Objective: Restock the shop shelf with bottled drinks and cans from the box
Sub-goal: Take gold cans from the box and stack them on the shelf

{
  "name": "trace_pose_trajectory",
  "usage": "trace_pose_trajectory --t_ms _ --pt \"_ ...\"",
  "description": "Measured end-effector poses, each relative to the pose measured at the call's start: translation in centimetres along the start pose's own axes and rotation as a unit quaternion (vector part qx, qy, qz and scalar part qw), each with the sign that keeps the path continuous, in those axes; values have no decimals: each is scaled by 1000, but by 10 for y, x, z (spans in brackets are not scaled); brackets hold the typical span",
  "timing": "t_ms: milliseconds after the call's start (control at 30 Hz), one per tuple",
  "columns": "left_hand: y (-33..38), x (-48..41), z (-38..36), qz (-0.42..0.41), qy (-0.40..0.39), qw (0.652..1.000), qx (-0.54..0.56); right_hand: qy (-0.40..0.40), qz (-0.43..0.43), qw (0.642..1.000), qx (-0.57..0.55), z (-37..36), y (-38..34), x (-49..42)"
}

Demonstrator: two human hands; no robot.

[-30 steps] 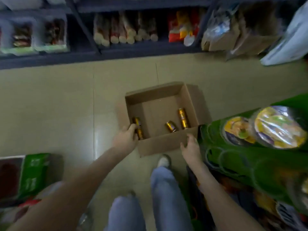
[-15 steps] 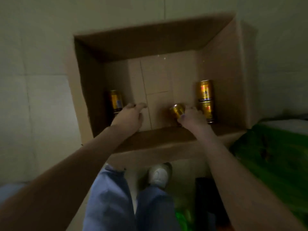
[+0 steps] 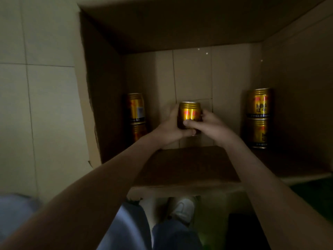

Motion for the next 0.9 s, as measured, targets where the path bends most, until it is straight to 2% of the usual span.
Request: trace_pose_trajectory --t_ms 67,133,167,200,233,300,333,367,467,600,733,900 --pt "2 -6 10 -9 8 999 42 -44 -3 993 -106 -13 -8 3" --pt "3 -11 18 3 26 998 63 -52 -14 991 -121 -12 -13 1" --pt "1 -15 21 19 33 996 78 -24 -16 993 -114 -3 -14 -1" --pt "-3 -18 21 43 33 994 91 40 -15 994 -105 14 -13 -3" --pt "-6 -20 20 61 30 993 97 141 -14 988 -66 40 -10 -3" --pt "-11 -24 19 86 28 990 104 358 -30 928 99 97 -4 9" --pt "-15 -26 19 95 29 989 112 419 -53 891 163 117 0 16" --pt "-18 -30 19 97 32 987 121 446 -90 868 199 130 10 17" --pt "-19 -33 17 103 31 983 148 435 -157 856 232 143 31 10" --pt "-16 -35 18 99 43 982 156 452 -151 835 274 141 23 1" --pt "-11 -36 19 91 54 981 165 422 -133 862 248 131 17 -12" --pt "4 -15 26 86 43 979 179 349 -49 917 186 90 -15 -11"
Point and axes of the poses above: each hand's wrist, its own x-axis away from the middle knuckle, its own z-axis out of the back of the hand, y = z × x, the point moved 8 cm from there along -x, towards the middle knuckle, and after that the axes turned 2 degrees about x, right-handed, at the moved point
